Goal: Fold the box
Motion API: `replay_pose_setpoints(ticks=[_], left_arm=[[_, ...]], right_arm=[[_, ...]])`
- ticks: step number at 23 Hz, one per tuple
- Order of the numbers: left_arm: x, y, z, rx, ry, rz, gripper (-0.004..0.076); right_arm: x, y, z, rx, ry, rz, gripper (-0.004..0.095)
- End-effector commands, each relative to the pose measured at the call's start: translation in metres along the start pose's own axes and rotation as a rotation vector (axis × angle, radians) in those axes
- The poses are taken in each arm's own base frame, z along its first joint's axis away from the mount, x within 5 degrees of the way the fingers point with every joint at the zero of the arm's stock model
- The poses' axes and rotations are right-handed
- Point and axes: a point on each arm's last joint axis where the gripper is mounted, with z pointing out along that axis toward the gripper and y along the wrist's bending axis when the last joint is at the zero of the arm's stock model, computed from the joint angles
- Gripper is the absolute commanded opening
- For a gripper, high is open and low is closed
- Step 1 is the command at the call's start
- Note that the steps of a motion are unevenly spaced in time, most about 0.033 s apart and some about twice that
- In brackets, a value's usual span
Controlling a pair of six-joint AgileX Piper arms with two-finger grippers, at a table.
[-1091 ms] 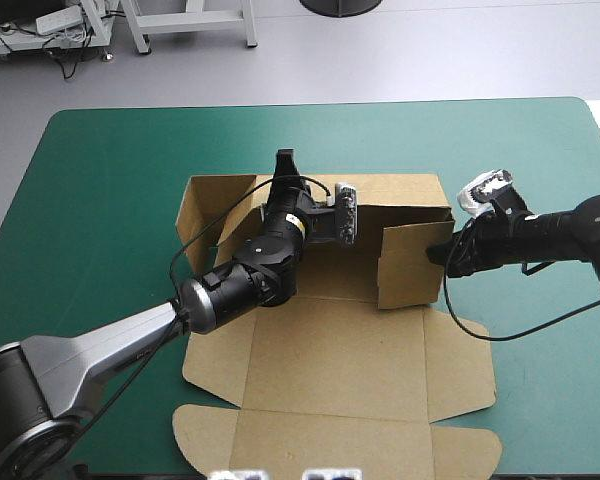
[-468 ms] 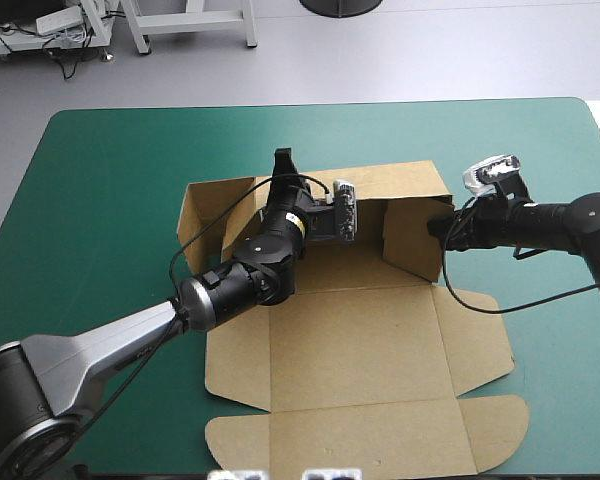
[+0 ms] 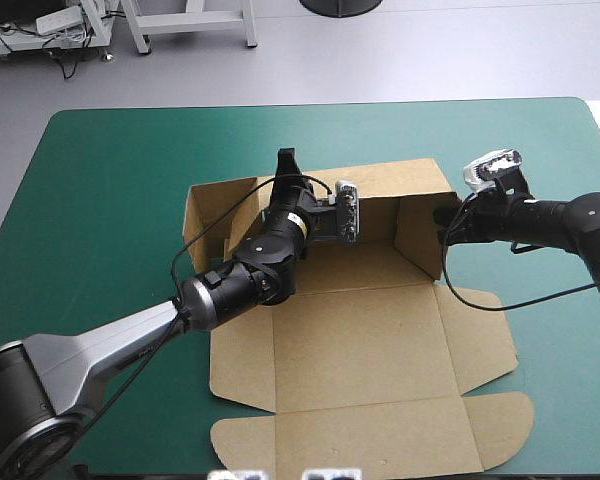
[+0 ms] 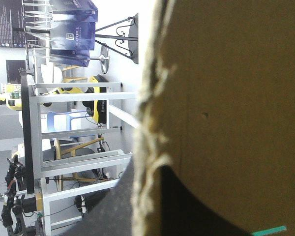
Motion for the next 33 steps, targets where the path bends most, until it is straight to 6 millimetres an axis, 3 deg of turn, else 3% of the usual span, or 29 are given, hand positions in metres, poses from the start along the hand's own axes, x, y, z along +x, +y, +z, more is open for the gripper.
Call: replay_pose_setpoints(ticks=[1, 5, 7, 10, 13, 18, 22, 24, 27, 28, 29, 33], left_arm=[[-0.010, 0.015, -0.016, -0.034, -0.109, -0.048, -0.0010], [-0.010, 0.015, -0.016, -0.034, -0.111, -0.048, 0.0032], [-0.010, 0.016, -0.016, -0.037, -0.111, -0.044, 0.0099], [-0.014, 0.015, -0.016, -0.033, -0.160, -0.043, 0.0305], [-0.022, 0.015, -0.018, -0.027, -0.251, -0.041, 0.0379], [-0.049, 0.016, -0.045, -0.023, -0.445, -0.064, 0.0368], [-0.050, 0.044, -0.095, -0.071, -0.600, -0.199, 0.0274], [-0.037, 0.069, -0.131, -0.119, -0.705, -0.307, 0.0218], [-0.014, 0.090, -0.162, -0.157, -0.710, -0.474, 0.0131], [-0.002, 0.096, -0.167, -0.177, -0.651, -0.542, 0.0033], [0.005, 0.099, -0.170, -0.191, -0.611, -0.569, -0.0008], [0.034, 0.105, -0.167, -0.236, -0.398, -0.639, 0.0014]], right_arm=[[-0.015, 0.001, -0.012, 0.046, -0.095, 0.002, 0.0007], [-0.015, 0.002, -0.012, 0.043, -0.095, 0.003, 0.0004], [-0.015, 0.002, -0.012, 0.043, -0.095, 0.003, 0.0004], [-0.015, 0.001, -0.012, 0.044, -0.092, 0.028, 0.0004], [-0.014, 0.001, -0.012, 0.047, -0.085, 0.037, 0.0004], [-0.014, 0.000, -0.012, 0.051, -0.078, 0.093, 0.0004], [-0.013, 0.001, -0.012, 0.049, -0.077, 0.127, 0.0004], [-0.015, -0.001, -0.013, 0.069, -0.058, 0.123, 0.0004], [-0.023, -0.002, -0.019, 0.098, -0.053, 0.133, 0.0004], [-0.028, -0.002, -0.022, 0.105, -0.056, 0.132, 0.0004], [-0.031, -0.002, -0.024, 0.106, -0.059, 0.131, 0.0004], [-0.047, -0.001, -0.031, 0.098, -0.058, 0.150, 0.0004]])
